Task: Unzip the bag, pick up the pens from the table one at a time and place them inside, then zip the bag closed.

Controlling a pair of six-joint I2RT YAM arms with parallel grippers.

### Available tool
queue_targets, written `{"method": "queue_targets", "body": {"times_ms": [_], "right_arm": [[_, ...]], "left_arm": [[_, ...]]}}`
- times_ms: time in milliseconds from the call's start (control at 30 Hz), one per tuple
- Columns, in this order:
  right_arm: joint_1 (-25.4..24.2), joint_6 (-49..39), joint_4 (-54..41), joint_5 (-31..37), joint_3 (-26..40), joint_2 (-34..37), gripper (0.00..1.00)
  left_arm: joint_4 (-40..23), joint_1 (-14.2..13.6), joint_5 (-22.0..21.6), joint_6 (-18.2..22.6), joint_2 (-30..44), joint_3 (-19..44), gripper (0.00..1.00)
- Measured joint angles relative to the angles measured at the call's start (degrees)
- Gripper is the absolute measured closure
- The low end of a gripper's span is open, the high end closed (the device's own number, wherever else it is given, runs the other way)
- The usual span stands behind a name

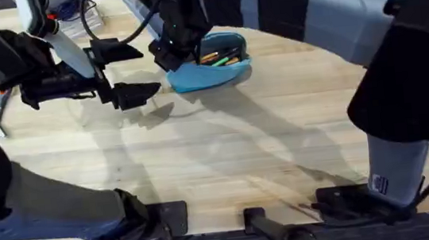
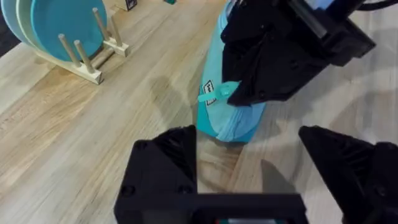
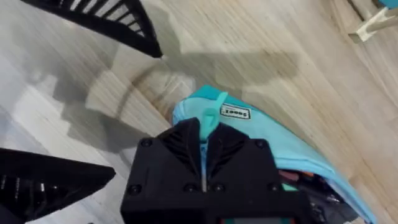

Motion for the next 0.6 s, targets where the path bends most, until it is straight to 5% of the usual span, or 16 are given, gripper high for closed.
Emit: {"method": "queue_targets", "body": {"times_ms": [600], "right_arm": [[0.0, 0.0, -0.9, 0.3, 3.1, 0.1, 0.970]], "left_arm": [[0.0, 0.0, 0.0, 0.0, 0.0, 0.0, 0.007]]}}
